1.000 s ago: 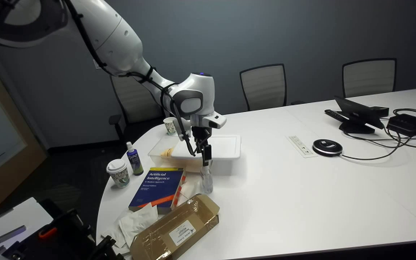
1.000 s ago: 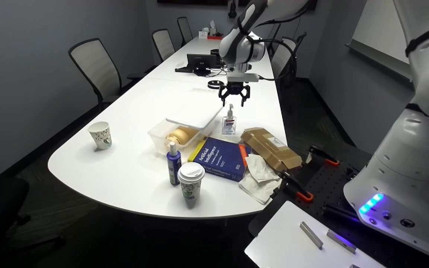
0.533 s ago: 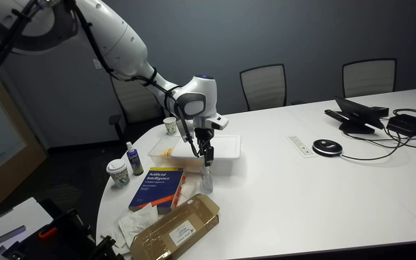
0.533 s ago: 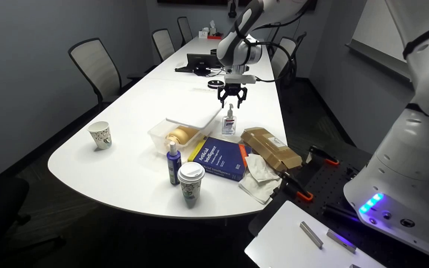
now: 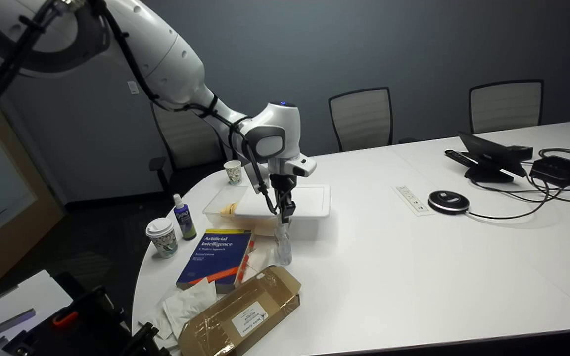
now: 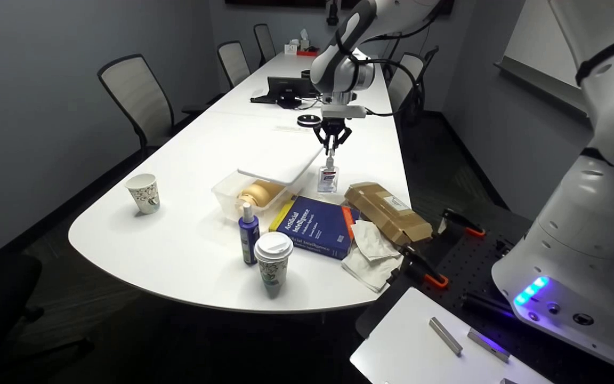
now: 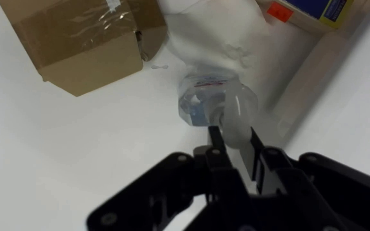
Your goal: Put the transparent bottle in the bowl
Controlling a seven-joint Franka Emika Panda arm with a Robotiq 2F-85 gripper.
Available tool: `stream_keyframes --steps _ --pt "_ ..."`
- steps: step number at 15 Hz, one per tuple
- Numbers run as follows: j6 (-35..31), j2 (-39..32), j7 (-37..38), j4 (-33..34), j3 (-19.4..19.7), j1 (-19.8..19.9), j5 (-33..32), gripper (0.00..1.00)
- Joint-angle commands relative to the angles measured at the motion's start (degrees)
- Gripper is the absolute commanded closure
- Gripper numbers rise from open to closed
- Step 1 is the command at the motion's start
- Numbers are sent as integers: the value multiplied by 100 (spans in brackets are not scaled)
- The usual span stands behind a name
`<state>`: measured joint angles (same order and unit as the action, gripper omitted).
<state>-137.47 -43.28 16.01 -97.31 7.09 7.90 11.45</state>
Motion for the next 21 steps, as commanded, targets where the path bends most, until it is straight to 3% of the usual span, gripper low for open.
stream_keyframes --steps 1,6,7,8,11,16,18,21 --pt "394 -28 80 183 4 17 10 100" --pt "632 -42 169 297 44 -18 -13 100" --pt "629 -35 195 310 55 -30 -17 74" --pt "588 -25 243 321 79 -54 -33 73" --pt "555 -2 272 371 97 -65 -49 53" --pt "708 -9 297 380 82 -74 -65 14" --pt "792 1 282 341 68 -59 -41 1" --pt "861 -1 271 304 54 -38 -6 0"
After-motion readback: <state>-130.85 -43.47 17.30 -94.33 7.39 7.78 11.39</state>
